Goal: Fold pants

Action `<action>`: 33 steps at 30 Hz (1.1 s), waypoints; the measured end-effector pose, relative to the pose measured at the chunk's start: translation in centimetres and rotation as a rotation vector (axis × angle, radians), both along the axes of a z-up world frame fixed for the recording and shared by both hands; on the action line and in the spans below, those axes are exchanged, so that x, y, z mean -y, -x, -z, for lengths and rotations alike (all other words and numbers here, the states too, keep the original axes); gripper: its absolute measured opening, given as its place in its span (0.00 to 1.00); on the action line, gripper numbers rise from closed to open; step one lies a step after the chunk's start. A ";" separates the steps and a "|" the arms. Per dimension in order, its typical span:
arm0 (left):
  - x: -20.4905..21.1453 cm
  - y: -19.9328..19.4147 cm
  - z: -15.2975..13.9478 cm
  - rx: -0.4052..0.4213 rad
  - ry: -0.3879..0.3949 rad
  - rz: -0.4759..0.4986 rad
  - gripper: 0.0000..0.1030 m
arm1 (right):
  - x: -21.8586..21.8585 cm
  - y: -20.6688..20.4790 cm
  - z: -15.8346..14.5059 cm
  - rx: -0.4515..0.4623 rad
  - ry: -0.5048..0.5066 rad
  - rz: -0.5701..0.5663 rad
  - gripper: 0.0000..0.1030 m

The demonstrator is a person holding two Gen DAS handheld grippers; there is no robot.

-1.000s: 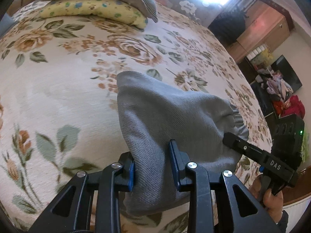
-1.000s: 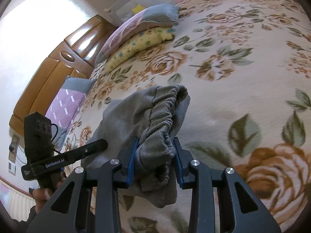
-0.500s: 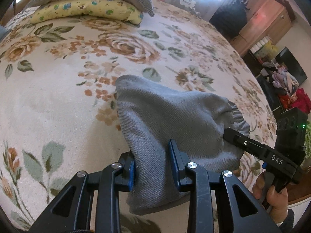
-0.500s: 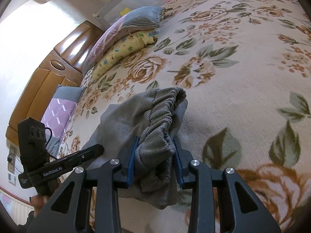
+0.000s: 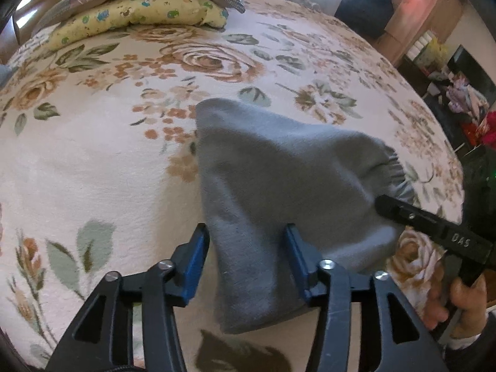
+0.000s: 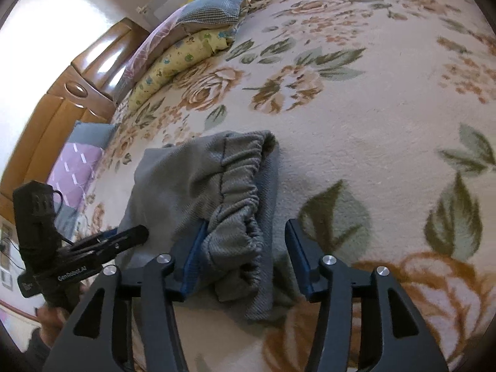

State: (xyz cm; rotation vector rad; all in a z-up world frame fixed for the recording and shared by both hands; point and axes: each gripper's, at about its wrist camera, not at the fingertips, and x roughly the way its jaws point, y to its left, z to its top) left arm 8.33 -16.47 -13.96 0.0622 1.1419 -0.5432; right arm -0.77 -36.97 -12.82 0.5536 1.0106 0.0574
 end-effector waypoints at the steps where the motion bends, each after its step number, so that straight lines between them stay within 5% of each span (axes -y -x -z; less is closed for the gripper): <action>1: -0.5 -0.1 0.3 -0.014 0.010 -0.007 0.54 | 0.0 0.1 0.0 -0.002 0.017 -0.001 0.61; 6: -2.3 -0.2 1.3 -0.071 0.057 -0.051 0.57 | 0.0 0.1 0.6 -0.017 0.049 -0.004 0.66; 17: -2.6 2.1 -2.1 0.025 -0.015 -0.031 0.57 | -1.6 1.8 -4.6 0.098 0.083 -0.086 0.68; 21: -2.7 2.9 -3.0 0.051 -0.025 -0.034 0.61 | -2.7 2.7 -6.3 0.145 0.138 -0.163 0.79; 33: -3.1 4.8 -4.5 0.106 -0.044 -0.040 0.67 | -3.2 5.6 -6.6 0.148 0.189 -0.240 0.82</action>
